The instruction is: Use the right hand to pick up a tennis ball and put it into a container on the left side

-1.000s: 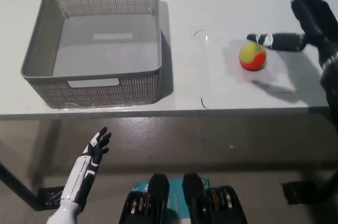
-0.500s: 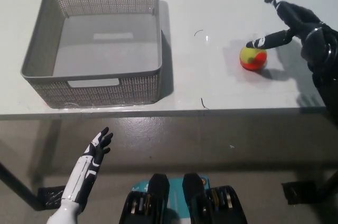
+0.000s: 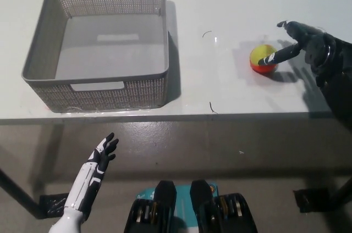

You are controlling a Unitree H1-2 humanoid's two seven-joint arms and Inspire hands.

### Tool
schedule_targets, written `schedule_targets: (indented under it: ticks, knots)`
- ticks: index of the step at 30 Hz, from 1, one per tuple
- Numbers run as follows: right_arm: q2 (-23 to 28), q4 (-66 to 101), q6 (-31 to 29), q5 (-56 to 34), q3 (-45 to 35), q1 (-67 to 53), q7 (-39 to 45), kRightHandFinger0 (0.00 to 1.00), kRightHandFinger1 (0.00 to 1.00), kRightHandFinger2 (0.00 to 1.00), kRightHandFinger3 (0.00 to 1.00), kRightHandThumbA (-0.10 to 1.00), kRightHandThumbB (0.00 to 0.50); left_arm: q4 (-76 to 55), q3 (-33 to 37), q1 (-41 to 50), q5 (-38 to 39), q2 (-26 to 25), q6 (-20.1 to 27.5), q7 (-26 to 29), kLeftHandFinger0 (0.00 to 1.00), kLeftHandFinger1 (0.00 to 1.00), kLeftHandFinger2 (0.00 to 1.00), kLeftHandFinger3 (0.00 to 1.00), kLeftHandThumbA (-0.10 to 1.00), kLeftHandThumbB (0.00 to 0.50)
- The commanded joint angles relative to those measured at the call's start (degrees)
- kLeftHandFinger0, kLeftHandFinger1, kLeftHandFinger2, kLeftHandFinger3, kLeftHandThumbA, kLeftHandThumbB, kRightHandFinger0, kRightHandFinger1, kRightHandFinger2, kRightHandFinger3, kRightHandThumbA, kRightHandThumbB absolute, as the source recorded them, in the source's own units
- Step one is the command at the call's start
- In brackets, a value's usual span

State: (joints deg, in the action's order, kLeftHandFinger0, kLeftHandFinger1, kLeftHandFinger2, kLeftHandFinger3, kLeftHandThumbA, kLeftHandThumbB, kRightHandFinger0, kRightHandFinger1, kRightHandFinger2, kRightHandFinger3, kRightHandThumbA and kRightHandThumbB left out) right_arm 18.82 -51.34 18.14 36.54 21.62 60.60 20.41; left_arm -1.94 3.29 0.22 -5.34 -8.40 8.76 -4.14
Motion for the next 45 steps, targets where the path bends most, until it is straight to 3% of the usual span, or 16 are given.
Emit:
schedule_targets:
  ticks: [1, 25, 35, 37, 39, 40, 41, 43, 44, 45]
  knots:
    - [-0.11, -1.21, -2.72, -1.3, -0.3, 4.91, -2.49, 1.0, 1.0, 1.0, 1.0, 1.0, 0.459, -0.81, -0.15, -0.83, -0.35, -0.72, 2.69, -0.18, 1.0, 1.0, 1.0, 1.0, 1.0, 0.141]
    - [-2.75, -13.21, -8.13, -3.67, -0.52, 6.94, -6.95, 1.0, 1.0, 1.0, 1.0, 1.0, 0.498, -1.47, -0.23, -1.09, -0.96, -1.08, 2.25, -0.25, 1.0, 1.0, 1.0, 1.0, 1.0, 0.14]
    - [-3.43, -15.46, -9.59, -3.39, 0.21, 7.89, -7.07, 1.0, 1.0, 1.0, 1.0, 1.0, 0.498, -1.68, -0.22, -1.04, -1.24, -1.04, 1.73, -0.26, 1.0, 1.0, 1.0, 1.0, 1.0, 0.162]
    - [-3.55, -16.04, -9.67, -3.56, 0.11, 8.1, -7.18, 1.0, 1.0, 1.0, 1.0, 1.0, 0.49, -1.6, -0.25, -1.05, -1.29, -0.99, 2.08, -0.15, 1.0, 1.0, 1.0, 1.0, 1.0, 0.161]
    - [-4.34, -17.26, -11.99, -6.12, -3.4, 7.55, -14.8, 1.0, 1.0, 1.0, 1.0, 1.0, 0.388, -1.83, -0.2, -0.98, -1.28, -1.09, 1.75, -0.32, 1.0, 1.0, 1.0, 1.0, 1.0, 0.161]
    - [-4.62, -17.59, -13.14, -7.26, -4.9, 7.25, -17.24, 0.74, 0.75, 0.85, 0.93, 0.83, 0.315, -1.84, -0.2, -0.97, -1.22, -1.12, 1.76, -0.38, 1.0, 1.0, 1.0, 1.0, 1.0, 0.16]
    - [-4.89, -17.88, -14.55, -8.63, -6.68, 6.9, -19.38, 0.52, 0.57, 0.69, 0.81, 0.72, 0.292, -1.84, -0.21, -0.96, -1.12, -1.1, 1.8, -0.4, 1.0, 1.0, 1.0, 1.0, 1.0, 0.16]
    - [-5.29, -18.14, -17.85, -9.69, -8.6, 5.97, -24.27, 0.02, 0.08, 0.22, 0.4, 0.57, 0.164, -1.77, -0.21, -1.01, -1.47, -1.07, 1.94, -0.19, 1.0, 1.0, 1.0, 1.0, 1.0, 0.158]
    - [-5.39, -18.23, -18.59, -9.75, -8.95, 5.81, -25.25, 0.0, 0.01, 0.08, 0.27, 0.56, 0.121, -1.78, -0.21, -1.0, -1.43, -1.1, 1.9, -0.23, 1.0, 1.0, 1.0, 1.0, 1.0, 0.157]
    - [-5.43, -18.56, -19.33, -9.81, -9.29, 6.06, -26.16, 0.0, 0.0, 0.02, 0.25, 0.64, 0.093, -1.53, -0.27, -1.52, -1.29, -1.2, 1.85, -0.32, 1.0, 1.0, 1.0, 1.0, 1.0, 0.156]
